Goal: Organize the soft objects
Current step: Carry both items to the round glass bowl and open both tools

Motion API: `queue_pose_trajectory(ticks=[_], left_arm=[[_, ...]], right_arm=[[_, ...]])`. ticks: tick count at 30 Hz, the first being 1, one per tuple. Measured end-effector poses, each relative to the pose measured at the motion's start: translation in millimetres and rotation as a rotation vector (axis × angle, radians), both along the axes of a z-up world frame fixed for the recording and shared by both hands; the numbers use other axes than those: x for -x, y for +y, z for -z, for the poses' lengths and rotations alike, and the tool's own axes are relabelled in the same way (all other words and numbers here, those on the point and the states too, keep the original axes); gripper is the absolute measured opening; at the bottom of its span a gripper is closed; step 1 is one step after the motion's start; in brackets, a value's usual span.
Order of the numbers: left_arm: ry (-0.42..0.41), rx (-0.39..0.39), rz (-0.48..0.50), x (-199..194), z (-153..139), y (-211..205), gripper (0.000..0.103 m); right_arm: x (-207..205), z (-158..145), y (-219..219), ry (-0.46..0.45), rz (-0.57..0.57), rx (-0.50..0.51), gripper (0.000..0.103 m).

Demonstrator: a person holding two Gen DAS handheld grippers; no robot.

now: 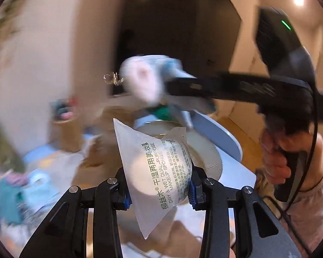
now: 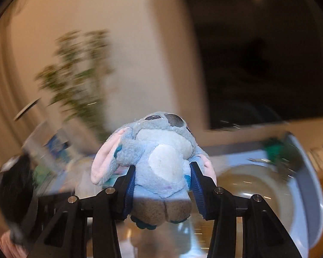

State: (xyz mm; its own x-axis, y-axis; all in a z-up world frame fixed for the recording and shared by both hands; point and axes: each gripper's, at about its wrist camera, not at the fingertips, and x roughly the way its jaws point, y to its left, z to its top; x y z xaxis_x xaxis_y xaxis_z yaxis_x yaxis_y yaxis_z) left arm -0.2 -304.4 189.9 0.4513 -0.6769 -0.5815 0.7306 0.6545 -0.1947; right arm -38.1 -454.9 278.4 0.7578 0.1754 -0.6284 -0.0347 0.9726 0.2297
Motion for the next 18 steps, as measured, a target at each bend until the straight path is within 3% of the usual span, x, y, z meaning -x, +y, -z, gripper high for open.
queue_pose_trajectory(ticks=[2,5,7,8,10,14,18], left_arm=[[0.016,-0.015,0.034,-6.3,23.3,-38.1,0.036],[0.042,-0.037,0.072,-23.3,64.1,-83.4,0.046],[0.090,-0.085,0.089,-36.1,88.7,-100.9,0.048],[0.129,-0.106,0.085,-40.2,95.9,-103.4,0.048],[0.226,-0.132,0.099,-44.0,102.0,-100.9,0.062],[0.211,-0.090,0.113,-34.4,76.1,-76.6,0.067],[0.152,-0.024,0.125,-13.4,20.6,-21.6,0.069]], right_arm=[[-6.0,18.0,-31.1,0.030,0.057,0.016,0.046],[-23.0,55.2,-64.7,0.102,0.138,0.015,0.047],[-29.8,82.6,-83.6,0.154,0.201,0.043,0.053],[-33.9,94.4,-88.9,0.190,0.220,0.067,0.062],[-38.2,108.6,-92.4,0.248,0.206,0.087,0.062],[-25.2,85.3,-91.0,0.214,0.235,0.094,0.063],[-9.7,22.3,-55.1,0.084,0.175,0.096,0.065]])
